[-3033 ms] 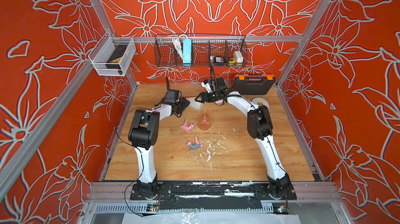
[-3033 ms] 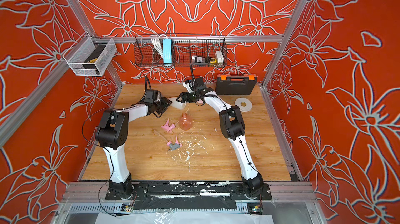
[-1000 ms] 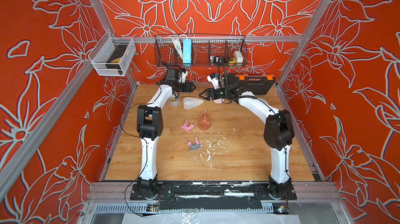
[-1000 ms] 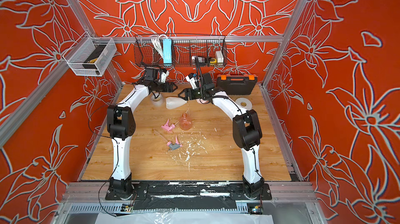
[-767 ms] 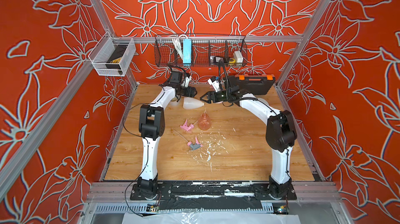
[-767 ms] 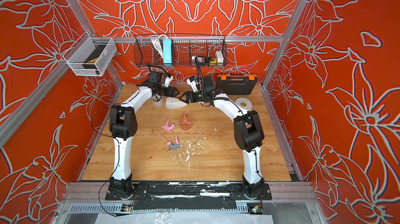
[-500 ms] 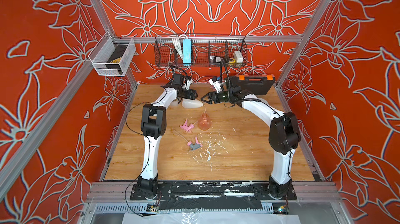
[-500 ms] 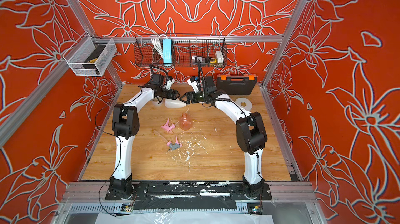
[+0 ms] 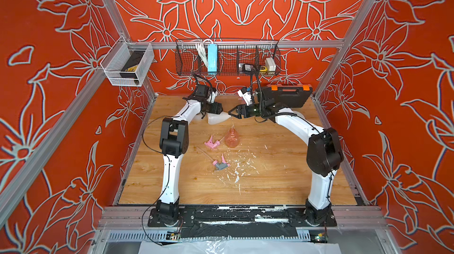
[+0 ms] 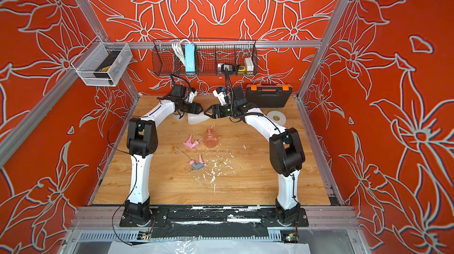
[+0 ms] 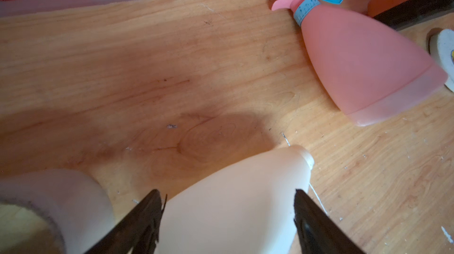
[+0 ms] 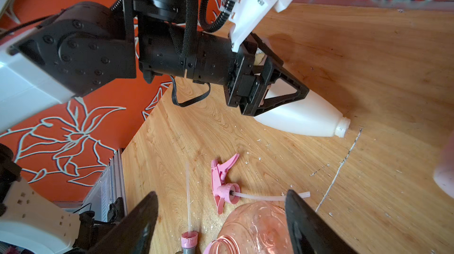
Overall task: Attach spray nozzles to spray bottles
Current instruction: Pick up the spray bottle from the center of the board.
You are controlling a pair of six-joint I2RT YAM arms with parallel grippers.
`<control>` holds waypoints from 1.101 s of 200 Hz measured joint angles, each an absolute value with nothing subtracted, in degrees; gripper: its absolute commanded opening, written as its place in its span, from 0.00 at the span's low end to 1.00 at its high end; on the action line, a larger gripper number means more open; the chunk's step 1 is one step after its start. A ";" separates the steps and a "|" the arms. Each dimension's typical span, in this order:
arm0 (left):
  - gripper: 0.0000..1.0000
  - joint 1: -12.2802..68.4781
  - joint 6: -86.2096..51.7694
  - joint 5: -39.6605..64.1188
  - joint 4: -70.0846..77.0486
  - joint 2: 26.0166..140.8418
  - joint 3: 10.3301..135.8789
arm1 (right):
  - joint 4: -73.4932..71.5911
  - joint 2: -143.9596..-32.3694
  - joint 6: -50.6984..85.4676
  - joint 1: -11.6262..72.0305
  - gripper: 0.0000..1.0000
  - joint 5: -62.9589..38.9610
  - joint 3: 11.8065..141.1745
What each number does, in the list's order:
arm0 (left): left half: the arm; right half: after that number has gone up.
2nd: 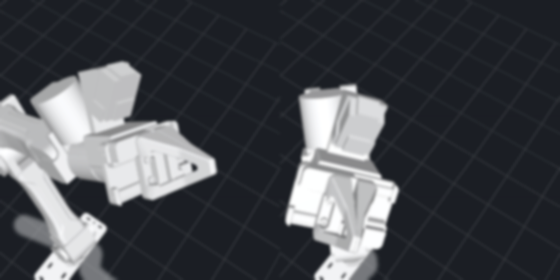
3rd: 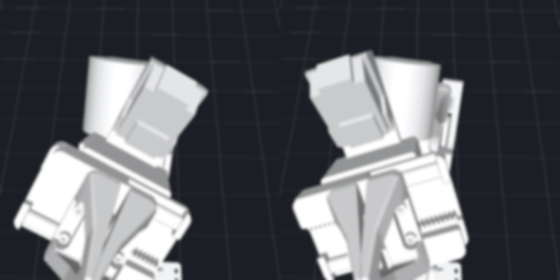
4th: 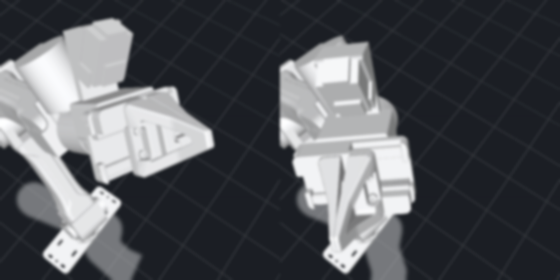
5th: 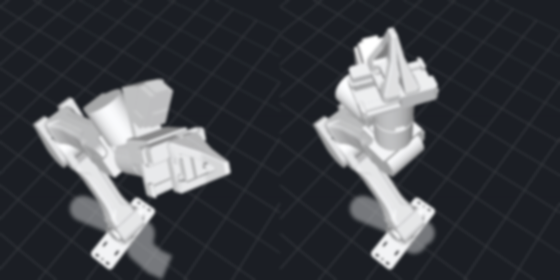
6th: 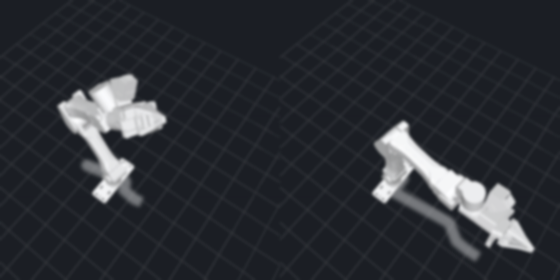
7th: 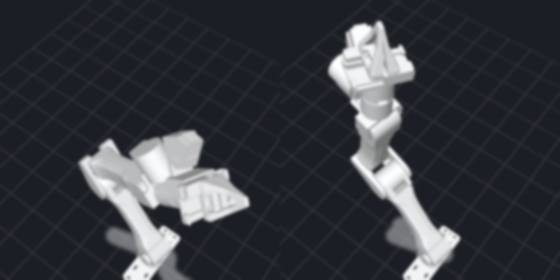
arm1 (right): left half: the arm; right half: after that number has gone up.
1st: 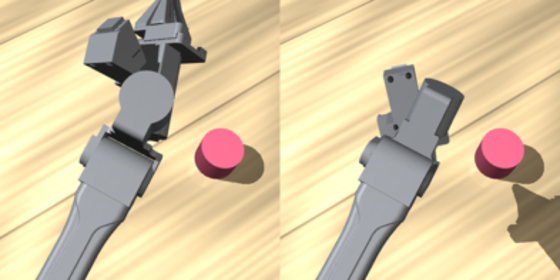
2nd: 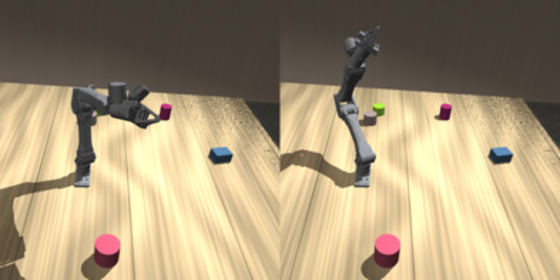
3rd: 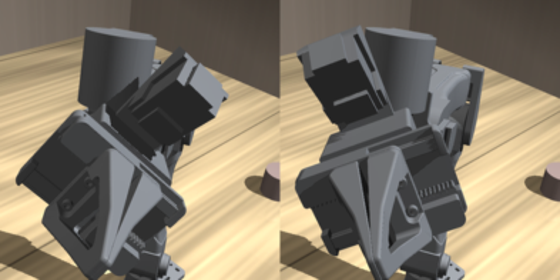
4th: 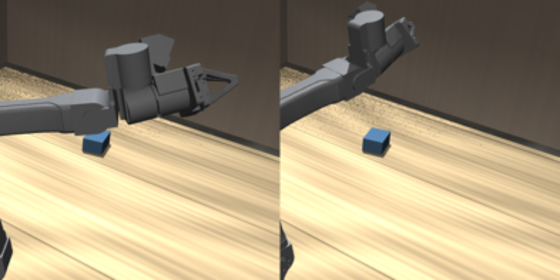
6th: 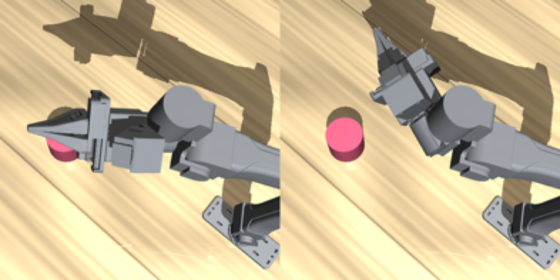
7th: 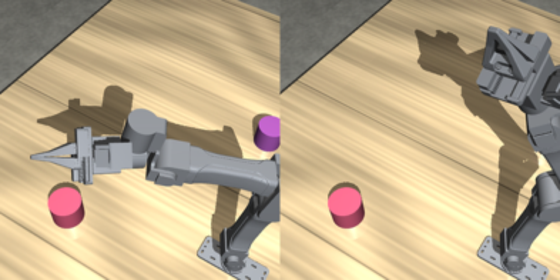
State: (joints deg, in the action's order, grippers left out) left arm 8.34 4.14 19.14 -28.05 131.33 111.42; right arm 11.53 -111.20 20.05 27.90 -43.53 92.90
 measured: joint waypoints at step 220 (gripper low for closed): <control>0.79 13.47 7.20 13.28 -40.84 135.92 118.52 | 11.51 -111.20 19.81 27.90 0.84 -44.56 92.60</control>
